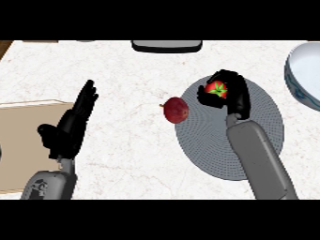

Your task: Pick the tomato from the placemat and place it in the bowl

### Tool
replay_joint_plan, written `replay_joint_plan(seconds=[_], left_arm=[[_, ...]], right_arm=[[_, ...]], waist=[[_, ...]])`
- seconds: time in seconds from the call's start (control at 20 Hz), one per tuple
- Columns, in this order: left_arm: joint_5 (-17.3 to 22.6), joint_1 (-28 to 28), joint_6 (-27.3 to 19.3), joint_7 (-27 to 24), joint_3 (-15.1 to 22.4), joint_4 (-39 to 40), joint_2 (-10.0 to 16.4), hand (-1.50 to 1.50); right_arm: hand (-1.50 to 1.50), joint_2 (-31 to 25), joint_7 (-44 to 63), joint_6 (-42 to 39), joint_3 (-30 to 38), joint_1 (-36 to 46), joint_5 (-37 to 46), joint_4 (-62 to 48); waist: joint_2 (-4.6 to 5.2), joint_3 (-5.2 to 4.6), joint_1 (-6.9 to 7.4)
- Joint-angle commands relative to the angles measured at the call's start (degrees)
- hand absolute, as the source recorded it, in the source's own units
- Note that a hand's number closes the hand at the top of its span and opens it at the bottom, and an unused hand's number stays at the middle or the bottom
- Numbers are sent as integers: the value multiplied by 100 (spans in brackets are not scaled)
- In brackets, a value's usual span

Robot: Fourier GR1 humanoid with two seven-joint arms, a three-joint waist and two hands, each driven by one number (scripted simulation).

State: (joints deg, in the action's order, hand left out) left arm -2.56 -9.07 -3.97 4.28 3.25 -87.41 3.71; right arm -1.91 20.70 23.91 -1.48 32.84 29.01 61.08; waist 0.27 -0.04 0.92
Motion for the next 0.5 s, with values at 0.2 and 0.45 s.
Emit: replay_joint_plan(seconds=[0.2, 0.45], left_arm=[[-160, -3, -145, -38, 95, 27, -140, 0], [2, 48, 19, 316, -86, -289, 104, 0]], right_arm=[[150, -116, -330, 1183, 273, 1241, 614, -431], [150, -570, 741, 1007, -89, 1566, 1638, 272]], waist=[[-8, 2, -10], [-62, -3, -119]])
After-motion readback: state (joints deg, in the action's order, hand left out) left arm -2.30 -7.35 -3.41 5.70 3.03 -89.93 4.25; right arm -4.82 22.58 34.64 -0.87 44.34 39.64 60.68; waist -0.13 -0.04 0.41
